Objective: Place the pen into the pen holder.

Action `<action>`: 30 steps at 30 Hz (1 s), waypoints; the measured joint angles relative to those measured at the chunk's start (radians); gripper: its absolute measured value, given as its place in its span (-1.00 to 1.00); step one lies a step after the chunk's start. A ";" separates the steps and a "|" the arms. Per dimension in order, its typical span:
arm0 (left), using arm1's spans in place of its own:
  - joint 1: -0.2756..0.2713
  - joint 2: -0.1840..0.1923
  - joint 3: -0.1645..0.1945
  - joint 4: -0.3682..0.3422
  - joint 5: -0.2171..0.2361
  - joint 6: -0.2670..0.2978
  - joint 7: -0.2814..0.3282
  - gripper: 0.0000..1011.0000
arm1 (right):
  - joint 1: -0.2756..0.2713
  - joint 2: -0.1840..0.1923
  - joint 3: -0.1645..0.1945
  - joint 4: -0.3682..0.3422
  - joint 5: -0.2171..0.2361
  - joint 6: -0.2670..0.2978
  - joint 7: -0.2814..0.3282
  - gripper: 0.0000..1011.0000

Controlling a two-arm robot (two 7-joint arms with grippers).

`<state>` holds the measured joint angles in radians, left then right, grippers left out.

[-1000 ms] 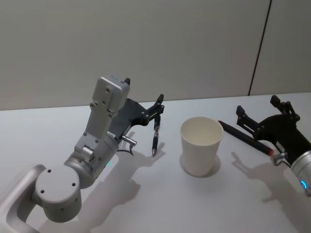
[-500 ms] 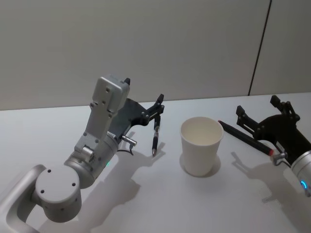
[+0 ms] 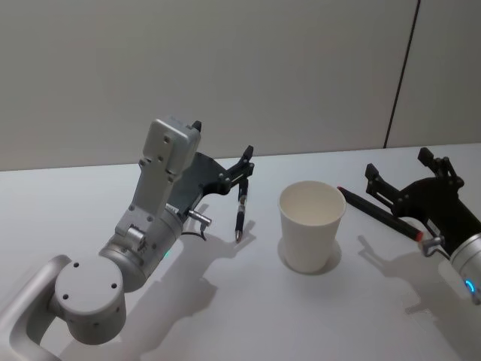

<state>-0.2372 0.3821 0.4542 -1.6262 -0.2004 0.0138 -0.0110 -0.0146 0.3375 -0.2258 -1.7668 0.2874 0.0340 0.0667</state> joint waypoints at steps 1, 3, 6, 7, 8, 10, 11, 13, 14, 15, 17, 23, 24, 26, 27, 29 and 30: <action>0.000 0.000 0.000 0.000 0.000 0.000 0.000 0.98 | 0.000 0.000 0.000 0.000 0.000 0.000 0.000 0.98; 0.000 0.000 0.000 0.000 0.000 0.000 0.000 0.98 | 0.000 0.000 0.000 0.000 0.000 0.000 0.000 0.98; 0.000 0.000 0.000 0.000 0.000 0.000 0.000 0.98 | 0.000 0.000 0.000 0.000 0.000 0.000 0.000 0.98; 0.000 0.000 0.000 0.000 0.000 0.000 0.000 0.98 | 0.000 0.000 0.000 0.000 0.000 0.000 0.000 0.98; 0.000 0.000 0.000 0.000 0.000 0.000 0.000 0.98 | 0.000 0.000 0.000 0.000 0.000 0.000 0.000 0.98; 0.000 0.000 0.000 0.000 0.000 0.000 0.000 0.98 | 0.000 0.000 0.000 0.000 0.000 0.000 0.000 0.98; 0.000 0.000 0.000 0.000 0.000 0.000 0.000 0.98 | 0.000 0.000 0.000 0.000 0.000 0.000 0.000 0.98; 0.000 0.000 0.000 0.000 0.000 0.000 0.000 0.98 | 0.000 0.000 0.000 0.000 0.000 0.000 0.000 0.98; 0.000 0.000 0.000 0.000 0.000 0.000 0.000 0.98 | 0.000 0.000 0.000 0.000 0.000 0.000 0.000 0.98; 0.000 0.000 0.000 0.000 0.000 0.000 0.000 0.98 | 0.000 0.000 0.000 0.000 0.000 0.000 0.000 0.98; 0.000 0.000 0.000 0.000 0.000 0.000 0.000 0.98 | 0.000 0.000 0.000 0.000 0.000 0.000 0.000 0.98; 0.000 0.000 0.000 0.000 0.000 0.000 0.000 0.98 | 0.000 0.000 0.000 0.000 0.000 0.000 0.000 0.98; 0.000 0.000 0.000 0.000 0.000 0.000 0.000 0.98 | 0.000 0.000 0.000 0.000 0.000 0.000 0.000 0.98; 0.000 0.000 0.000 0.000 0.000 0.000 0.000 0.98 | 0.001 -0.001 -0.001 0.000 -0.002 0.000 0.001 0.98; 0.000 0.000 0.000 0.000 0.000 0.000 0.000 0.98 | 0.001 -0.002 -0.001 0.000 -0.004 0.001 0.002 0.98; 0.000 0.000 0.000 0.000 0.000 0.000 0.000 0.98 | 0.003 -0.003 -0.001 0.000 -0.007 0.003 0.003 0.98; 0.000 0.000 0.000 0.000 0.000 0.000 0.000 0.98 | 0.005 -0.003 -0.002 -0.002 -0.011 0.008 0.005 0.98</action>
<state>-0.2372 0.3821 0.4542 -1.6262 -0.2004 0.0138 -0.0109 -0.0099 0.3344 -0.2274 -1.7690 0.2767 0.0422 0.0718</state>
